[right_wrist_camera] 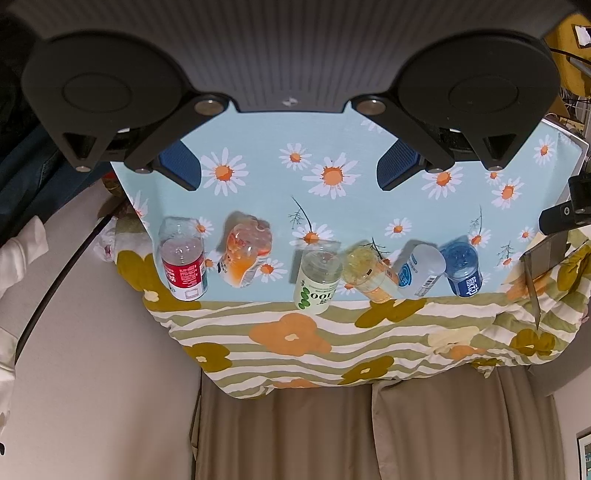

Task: Flip cup upright
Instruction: 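Move the right gripper to the red-labelled water bottle and close on it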

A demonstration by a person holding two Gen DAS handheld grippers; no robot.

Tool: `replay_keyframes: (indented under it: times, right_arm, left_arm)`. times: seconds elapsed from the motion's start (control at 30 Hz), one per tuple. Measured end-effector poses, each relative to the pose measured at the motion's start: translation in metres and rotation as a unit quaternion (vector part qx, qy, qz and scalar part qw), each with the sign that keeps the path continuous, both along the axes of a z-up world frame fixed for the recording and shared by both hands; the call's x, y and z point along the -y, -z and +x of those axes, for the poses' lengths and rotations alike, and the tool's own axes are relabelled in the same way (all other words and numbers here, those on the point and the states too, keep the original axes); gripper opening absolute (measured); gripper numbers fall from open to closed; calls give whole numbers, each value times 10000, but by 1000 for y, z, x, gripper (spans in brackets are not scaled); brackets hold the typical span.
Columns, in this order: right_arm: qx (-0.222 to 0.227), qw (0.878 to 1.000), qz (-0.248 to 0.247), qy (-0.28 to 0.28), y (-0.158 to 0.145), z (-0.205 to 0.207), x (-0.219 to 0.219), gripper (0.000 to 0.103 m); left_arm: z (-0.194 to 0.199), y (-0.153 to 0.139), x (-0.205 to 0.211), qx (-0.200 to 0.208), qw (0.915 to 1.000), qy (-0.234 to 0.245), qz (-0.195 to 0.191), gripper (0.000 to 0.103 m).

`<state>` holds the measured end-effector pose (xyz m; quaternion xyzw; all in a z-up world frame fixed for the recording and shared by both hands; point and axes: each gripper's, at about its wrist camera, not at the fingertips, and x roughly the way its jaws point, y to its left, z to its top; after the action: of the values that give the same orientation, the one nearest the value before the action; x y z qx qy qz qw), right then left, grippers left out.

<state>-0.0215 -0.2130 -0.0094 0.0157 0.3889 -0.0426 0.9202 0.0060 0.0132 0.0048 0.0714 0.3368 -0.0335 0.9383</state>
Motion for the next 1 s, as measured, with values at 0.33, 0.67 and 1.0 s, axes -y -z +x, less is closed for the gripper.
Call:
replay_keyframes:
  times: [0.33,0.67,1.0]
  right_arm:
    - [-108,9992,247,288,-7,8,-5,103]
    - [-69,9974,390,605,-4,44,46,103]
    - [-364,9991,127,197,13,124,119,103]
  left_arm:
    - [10,-5,-16,-39,9994,330,9,103]
    - [41,8,-10,-307,9986,384,-175,103]
    - [73,23,46,-715,9963,-367,-304,103]
